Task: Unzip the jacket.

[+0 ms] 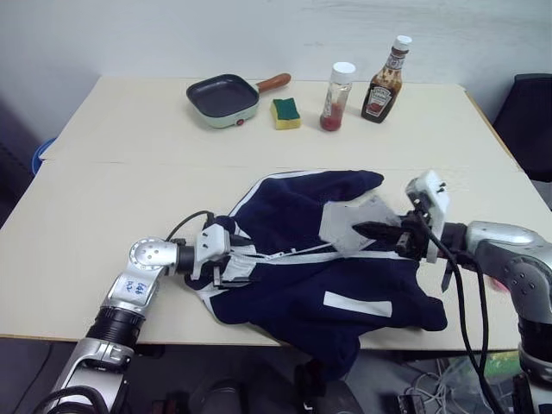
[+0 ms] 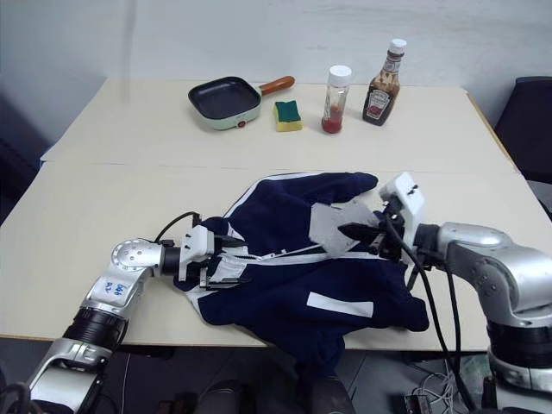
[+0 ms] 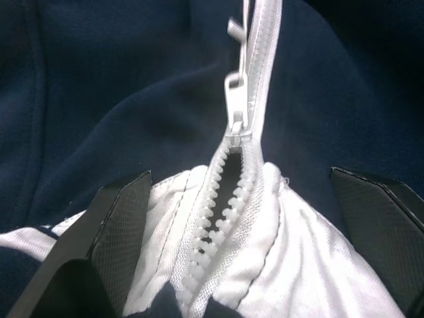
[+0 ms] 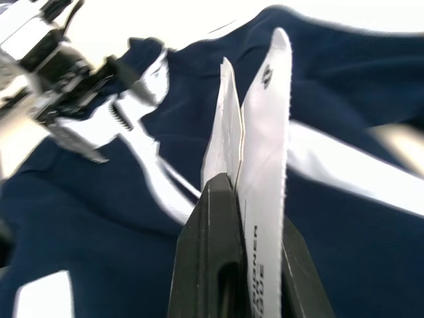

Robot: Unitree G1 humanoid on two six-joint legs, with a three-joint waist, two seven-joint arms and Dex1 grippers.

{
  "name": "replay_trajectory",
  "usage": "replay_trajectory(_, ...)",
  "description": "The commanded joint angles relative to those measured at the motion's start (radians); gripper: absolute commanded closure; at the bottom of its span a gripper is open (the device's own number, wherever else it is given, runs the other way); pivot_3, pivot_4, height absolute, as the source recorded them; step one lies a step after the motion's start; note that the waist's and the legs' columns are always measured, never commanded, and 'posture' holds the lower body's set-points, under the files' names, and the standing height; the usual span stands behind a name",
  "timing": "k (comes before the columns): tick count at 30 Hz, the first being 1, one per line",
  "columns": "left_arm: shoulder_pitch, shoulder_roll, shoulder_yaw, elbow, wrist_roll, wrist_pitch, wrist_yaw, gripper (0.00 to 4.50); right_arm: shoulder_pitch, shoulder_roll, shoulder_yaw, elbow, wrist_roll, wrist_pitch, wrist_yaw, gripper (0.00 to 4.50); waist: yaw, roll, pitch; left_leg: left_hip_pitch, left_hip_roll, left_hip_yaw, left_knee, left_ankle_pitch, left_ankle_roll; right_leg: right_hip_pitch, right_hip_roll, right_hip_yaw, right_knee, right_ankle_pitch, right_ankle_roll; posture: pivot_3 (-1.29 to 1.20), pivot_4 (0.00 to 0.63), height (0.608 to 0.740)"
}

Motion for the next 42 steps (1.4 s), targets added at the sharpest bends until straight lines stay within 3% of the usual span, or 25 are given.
replay_trajectory(1,0.044,0.020,-0.026,0.039,0.046,0.026,0.005,0.00,0.067,-0.044,-0.074,-0.054,-0.056,-0.148,0.011,4.49,0.001,0.000,0.000,0.000,0.000,0.000,0.000,0.000,0.000,0.000,0.000,0.000,0.000,0.000,0.000,0.00,0.150,0.740)
replay_trajectory(8,0.053,0.015,-0.037,0.036,0.052,0.035,0.017,0.00,0.238,-0.086,-0.202,-0.082,-0.061,-0.200,-0.010,4.49,0.002,0.000,0.000,0.003,0.000,0.000,-0.001,0.000,0.000,0.003,0.001,0.001,-0.001,0.000,0.000,0.00,0.150,0.740)
replay_trajectory(14,0.070,0.025,-0.044,0.035,0.057,0.053,0.030,0.00,0.398,-0.104,-0.405,-0.053,-0.115,-0.281,-0.007,4.49,0.014,0.001,-0.001,0.017,0.001,0.000,-0.008,0.000,0.000,0.020,0.002,0.001,-0.012,0.000,0.000,0.00,0.150,0.740)
replay_trajectory(18,0.077,0.032,-0.049,0.041,0.057,0.056,0.021,0.00,0.516,-0.110,-0.502,0.042,-0.208,-0.437,0.024,4.49,0.017,0.002,-0.003,0.022,0.001,0.001,-0.011,0.000,0.000,0.024,0.004,0.003,-0.015,0.000,0.000,0.00,0.150,0.740)
replay_trajectory(21,0.071,0.039,-0.059,0.062,0.069,0.038,0.015,0.00,0.515,-0.114,-0.549,0.149,-0.258,-0.565,0.008,4.49,0.011,0.004,-0.005,0.035,0.001,0.003,-0.020,-0.001,0.000,0.037,0.006,0.004,-0.025,0.000,0.000,0.00,0.150,0.740)
replay_trajectory(28,0.055,0.040,-0.063,0.104,0.074,0.016,0.009,0.00,0.479,-0.151,-0.540,0.287,-0.318,-0.701,0.011,4.49,0.006,0.012,-0.009,0.040,0.002,0.004,-0.022,0.000,0.000,0.040,0.006,0.004,-0.026,0.000,0.000,0.00,0.150,0.740)
replay_trajectory(33,0.060,0.031,-0.062,0.106,0.061,0.006,0.007,0.00,0.457,-0.139,-0.497,0.328,-0.356,-0.777,-0.013,4.49,0.003,0.012,-0.009,0.050,0.002,0.004,-0.028,-0.001,0.000,0.051,0.006,0.005,-0.030,0.000,0.001,0.00,0.150,0.740)
replay_trajectory(42,0.054,0.038,-0.048,0.120,0.055,-0.004,-0.007,0.00,0.374,-0.154,-0.456,0.411,-0.459,-1.024,-0.087,4.49,0.001,0.014,-0.010,0.052,0.001,0.006,-0.034,0.001,-0.002,0.050,0.006,0.007,-0.032,0.000,0.001,0.00,0.150,0.740)
